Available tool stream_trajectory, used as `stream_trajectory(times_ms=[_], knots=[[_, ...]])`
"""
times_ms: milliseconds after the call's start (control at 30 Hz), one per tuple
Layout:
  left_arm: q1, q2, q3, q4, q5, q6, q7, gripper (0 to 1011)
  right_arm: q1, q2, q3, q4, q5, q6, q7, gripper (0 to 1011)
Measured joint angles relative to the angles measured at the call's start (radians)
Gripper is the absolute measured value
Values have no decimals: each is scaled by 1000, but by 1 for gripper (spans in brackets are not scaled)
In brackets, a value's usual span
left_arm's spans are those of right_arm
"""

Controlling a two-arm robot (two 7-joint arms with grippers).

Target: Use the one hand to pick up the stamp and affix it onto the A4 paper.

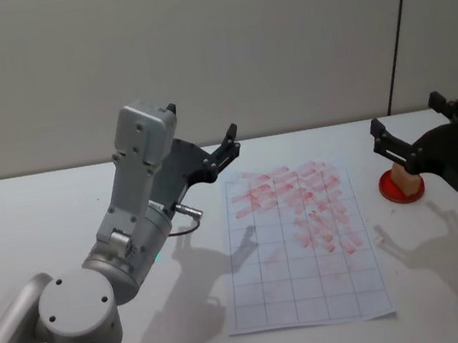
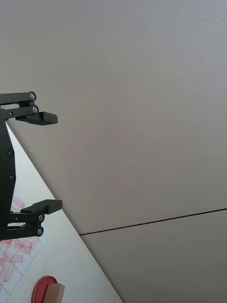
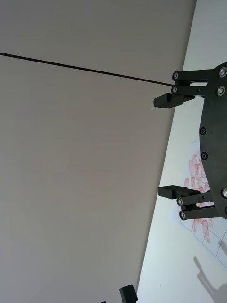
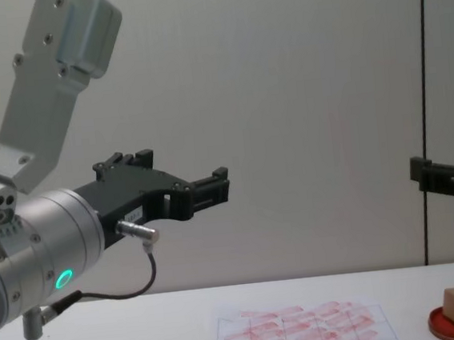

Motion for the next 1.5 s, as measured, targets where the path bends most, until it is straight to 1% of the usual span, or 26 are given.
stream_trajectory(times_ms=[1267,1367,1500], knots=[[0,0,0,0,0,0,0,1001,0,-1,0,0,0,0,0,1001],[0,0,0,0,0,0,0,1001,0,-3,0,0,-1,2,-4,1001],[0,0,0,0,0,0,0,1001,-2,-12,-4,-6,-5,21,-25,1001]])
